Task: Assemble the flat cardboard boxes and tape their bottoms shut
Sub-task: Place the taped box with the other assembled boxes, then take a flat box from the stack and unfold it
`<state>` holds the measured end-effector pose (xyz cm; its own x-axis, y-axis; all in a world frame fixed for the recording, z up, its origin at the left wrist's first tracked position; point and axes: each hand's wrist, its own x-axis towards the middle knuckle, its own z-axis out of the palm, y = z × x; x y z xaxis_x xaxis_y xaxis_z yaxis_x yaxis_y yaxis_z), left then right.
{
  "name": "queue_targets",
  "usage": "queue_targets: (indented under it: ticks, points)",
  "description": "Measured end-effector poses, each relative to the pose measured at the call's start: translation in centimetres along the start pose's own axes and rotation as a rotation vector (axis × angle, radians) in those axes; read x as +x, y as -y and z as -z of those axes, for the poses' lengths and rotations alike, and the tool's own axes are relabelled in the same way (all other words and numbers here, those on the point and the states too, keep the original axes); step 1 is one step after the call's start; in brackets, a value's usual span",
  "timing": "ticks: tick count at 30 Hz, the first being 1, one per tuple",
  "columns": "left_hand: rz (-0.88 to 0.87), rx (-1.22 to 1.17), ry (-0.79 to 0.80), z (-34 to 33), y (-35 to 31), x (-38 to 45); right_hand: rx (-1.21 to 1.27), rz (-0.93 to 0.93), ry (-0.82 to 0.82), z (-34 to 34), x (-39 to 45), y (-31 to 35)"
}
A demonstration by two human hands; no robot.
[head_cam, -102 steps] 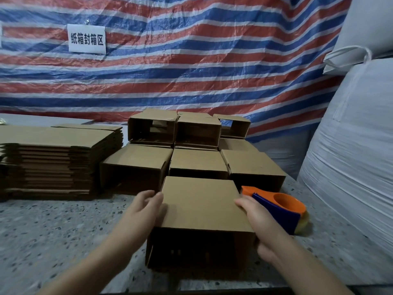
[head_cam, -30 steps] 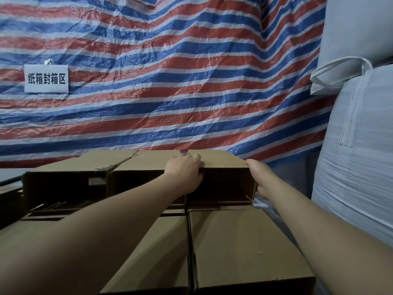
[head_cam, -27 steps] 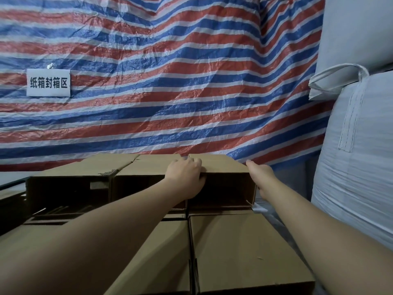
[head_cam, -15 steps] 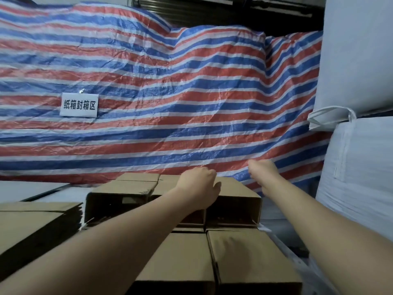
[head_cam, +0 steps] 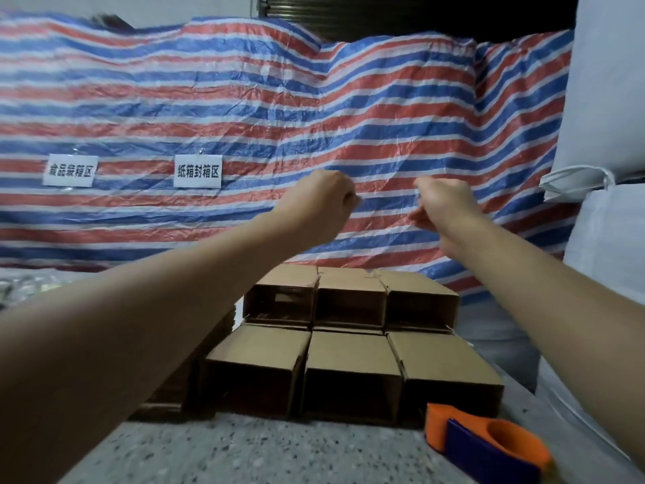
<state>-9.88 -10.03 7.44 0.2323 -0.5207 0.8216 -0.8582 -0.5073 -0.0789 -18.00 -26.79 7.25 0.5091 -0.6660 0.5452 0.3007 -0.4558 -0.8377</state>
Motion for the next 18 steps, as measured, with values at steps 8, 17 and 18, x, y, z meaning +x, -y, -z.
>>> queue_targets:
  ticks: [8, 17, 18]
  points:
    - [0.071, -0.018, 0.006, 2.8, 2.4, -4.8, 0.219, -0.027, 0.018, -4.4, -5.3, -0.5]
    - [0.095, 0.241, 0.083, 2.3, 8.7, -9.2, 0.227, -0.027, 0.146, -6.2, -6.3, -1.4]
    - [0.126, 0.271, 0.109, 1.8, 9.6, -9.7, 0.241, -0.028, 0.166, -6.4, -6.4, -1.6]
